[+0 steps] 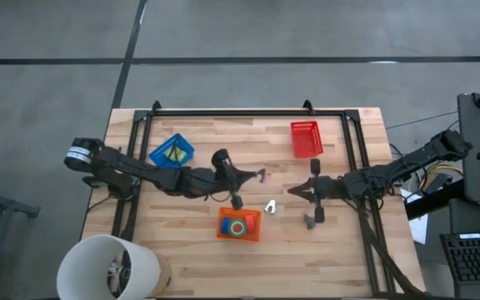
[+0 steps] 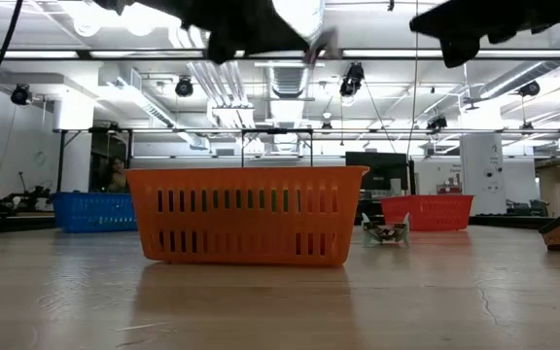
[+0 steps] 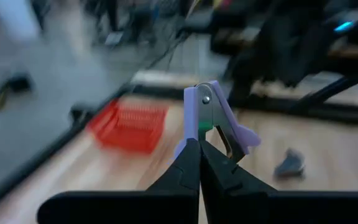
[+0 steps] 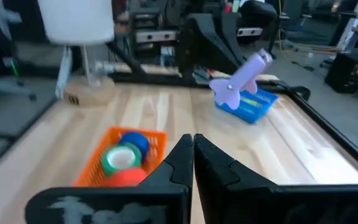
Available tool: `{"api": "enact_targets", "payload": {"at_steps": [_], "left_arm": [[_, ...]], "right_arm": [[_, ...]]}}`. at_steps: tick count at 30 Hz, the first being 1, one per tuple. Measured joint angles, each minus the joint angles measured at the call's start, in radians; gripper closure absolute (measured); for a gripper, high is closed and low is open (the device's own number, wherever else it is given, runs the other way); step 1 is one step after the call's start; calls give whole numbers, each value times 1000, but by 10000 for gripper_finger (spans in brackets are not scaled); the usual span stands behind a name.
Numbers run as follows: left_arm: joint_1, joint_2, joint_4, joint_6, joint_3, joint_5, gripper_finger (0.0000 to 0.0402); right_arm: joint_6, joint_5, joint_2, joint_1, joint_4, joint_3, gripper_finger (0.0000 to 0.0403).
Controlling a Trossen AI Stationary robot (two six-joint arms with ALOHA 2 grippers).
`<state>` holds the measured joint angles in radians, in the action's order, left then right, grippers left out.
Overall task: Pick and place Stapler, Stapler remover, tape
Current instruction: Put the purple staple remover into the red bin
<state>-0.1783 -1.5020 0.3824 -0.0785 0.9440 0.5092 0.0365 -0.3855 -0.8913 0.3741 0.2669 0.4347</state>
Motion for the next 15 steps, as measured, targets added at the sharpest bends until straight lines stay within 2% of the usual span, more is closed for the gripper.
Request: {"api": "enact_targets", "payload": {"at_steps": [6, 10, 15], "left_arm": [[6, -27, 273, 252, 4, -152, 401], [28, -27, 355, 334, 41, -242, 400], [47, -27, 359, 355, 74, -369, 401]], "right_arm": [[44, 55, 0, -4, 84, 5, 372], [48, 54, 0, -5, 91, 42, 322], [17, 52, -1, -6, 93, 86, 252]]}}
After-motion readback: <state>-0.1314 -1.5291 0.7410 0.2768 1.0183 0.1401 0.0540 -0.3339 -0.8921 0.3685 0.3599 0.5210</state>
